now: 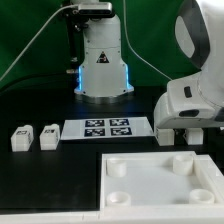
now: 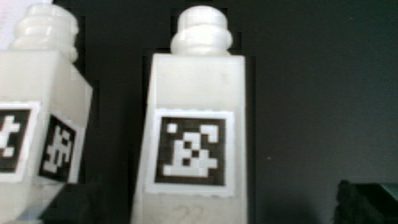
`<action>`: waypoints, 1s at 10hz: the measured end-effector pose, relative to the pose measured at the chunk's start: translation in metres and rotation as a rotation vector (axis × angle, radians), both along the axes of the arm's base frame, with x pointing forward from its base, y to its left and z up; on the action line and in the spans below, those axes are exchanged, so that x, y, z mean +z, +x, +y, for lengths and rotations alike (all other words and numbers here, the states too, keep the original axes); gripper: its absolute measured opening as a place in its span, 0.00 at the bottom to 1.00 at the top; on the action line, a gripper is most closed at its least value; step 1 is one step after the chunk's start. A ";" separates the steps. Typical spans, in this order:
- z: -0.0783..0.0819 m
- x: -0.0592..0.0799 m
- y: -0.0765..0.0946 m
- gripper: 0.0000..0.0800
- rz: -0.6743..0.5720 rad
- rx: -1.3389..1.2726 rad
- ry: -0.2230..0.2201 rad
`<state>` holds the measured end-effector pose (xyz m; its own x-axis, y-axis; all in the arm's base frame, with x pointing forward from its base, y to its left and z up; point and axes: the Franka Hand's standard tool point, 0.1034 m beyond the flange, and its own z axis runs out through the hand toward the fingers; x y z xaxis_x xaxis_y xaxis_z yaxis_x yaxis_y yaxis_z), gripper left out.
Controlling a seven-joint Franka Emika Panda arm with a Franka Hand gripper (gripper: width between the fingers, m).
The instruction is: Assemble one leg
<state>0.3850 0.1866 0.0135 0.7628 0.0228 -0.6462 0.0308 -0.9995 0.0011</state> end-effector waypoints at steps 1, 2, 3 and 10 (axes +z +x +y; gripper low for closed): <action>0.000 0.000 0.000 0.81 0.000 0.000 0.000; 0.000 0.000 0.000 0.65 0.000 0.000 0.000; 0.000 0.000 0.000 0.48 0.000 0.000 0.000; 0.000 0.000 0.000 0.36 0.000 0.000 0.000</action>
Offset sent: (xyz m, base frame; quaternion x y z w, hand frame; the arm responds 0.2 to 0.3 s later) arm 0.0000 0.0000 0.0000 0.0000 0.0000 0.0000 1.0000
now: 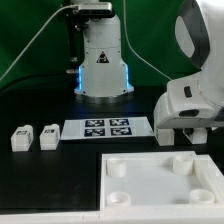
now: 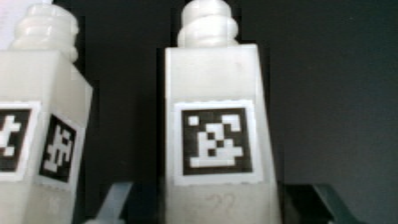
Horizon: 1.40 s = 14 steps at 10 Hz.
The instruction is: Assemble one leg
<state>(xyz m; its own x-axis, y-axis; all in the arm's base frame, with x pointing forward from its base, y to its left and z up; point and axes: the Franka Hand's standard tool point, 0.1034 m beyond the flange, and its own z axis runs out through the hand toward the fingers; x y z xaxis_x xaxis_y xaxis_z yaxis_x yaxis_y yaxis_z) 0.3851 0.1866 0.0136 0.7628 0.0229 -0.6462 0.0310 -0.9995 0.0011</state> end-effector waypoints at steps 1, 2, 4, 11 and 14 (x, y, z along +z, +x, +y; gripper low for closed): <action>0.000 0.000 0.000 0.37 0.000 0.000 0.000; 0.000 0.000 0.000 0.37 0.000 0.000 0.000; -0.004 0.021 0.023 0.37 -0.062 0.032 0.020; -0.041 0.156 0.111 0.37 -0.708 -0.010 0.089; -0.042 0.160 0.123 0.37 -0.978 -0.003 0.138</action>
Offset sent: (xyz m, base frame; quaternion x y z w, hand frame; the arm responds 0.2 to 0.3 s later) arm 0.0444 -0.0174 0.0685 -0.0292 0.1303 -0.0682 0.9887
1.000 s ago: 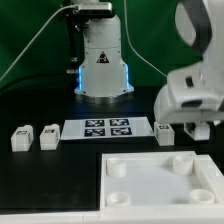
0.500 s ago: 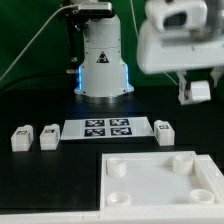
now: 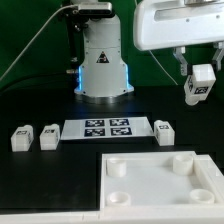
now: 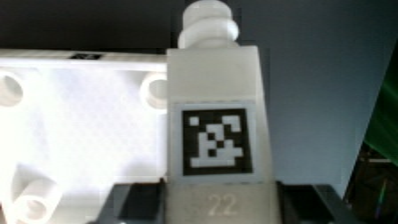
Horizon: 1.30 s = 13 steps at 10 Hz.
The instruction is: Assemble one leg
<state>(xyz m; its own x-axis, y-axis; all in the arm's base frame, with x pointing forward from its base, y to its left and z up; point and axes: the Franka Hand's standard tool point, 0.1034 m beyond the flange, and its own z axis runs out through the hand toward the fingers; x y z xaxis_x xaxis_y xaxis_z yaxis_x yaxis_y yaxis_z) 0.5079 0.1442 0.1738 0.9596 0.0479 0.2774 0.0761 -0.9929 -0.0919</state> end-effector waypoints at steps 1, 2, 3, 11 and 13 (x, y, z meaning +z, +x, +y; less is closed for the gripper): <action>-0.019 0.017 0.031 0.37 -0.172 0.040 -0.001; -0.036 0.028 0.054 0.37 -0.309 0.057 -0.013; -0.036 0.041 0.070 0.37 -0.407 0.030 0.006; -0.045 0.005 0.072 0.37 -0.431 0.046 -0.008; -0.046 0.002 0.110 0.37 -0.454 0.041 -0.003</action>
Offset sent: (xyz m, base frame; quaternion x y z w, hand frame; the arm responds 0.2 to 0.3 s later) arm 0.0481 -0.0187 0.0596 -0.1001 0.3195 -0.0047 0.9423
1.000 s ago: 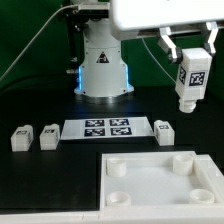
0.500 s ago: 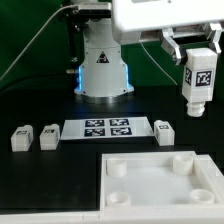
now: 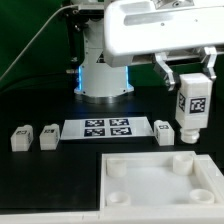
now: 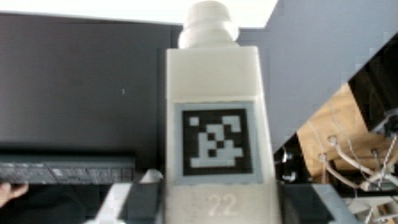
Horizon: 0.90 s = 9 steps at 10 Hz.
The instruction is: Assemble one leg
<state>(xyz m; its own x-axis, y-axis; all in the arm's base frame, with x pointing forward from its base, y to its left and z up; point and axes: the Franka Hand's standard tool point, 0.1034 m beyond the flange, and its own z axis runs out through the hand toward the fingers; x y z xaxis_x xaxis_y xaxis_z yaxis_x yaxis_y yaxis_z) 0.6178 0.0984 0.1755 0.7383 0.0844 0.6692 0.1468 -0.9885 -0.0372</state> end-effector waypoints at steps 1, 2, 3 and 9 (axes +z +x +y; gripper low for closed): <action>0.000 -0.009 0.007 0.37 0.008 -0.009 0.006; 0.004 -0.019 0.011 0.37 0.017 -0.007 0.010; 0.008 -0.027 0.012 0.37 0.027 -0.003 0.012; 0.011 -0.074 0.001 0.37 0.095 0.005 0.009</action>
Offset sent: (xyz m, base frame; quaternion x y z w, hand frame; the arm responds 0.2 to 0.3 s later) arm 0.0167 0.0103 -0.0231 -0.0041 0.0289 0.0135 0.9995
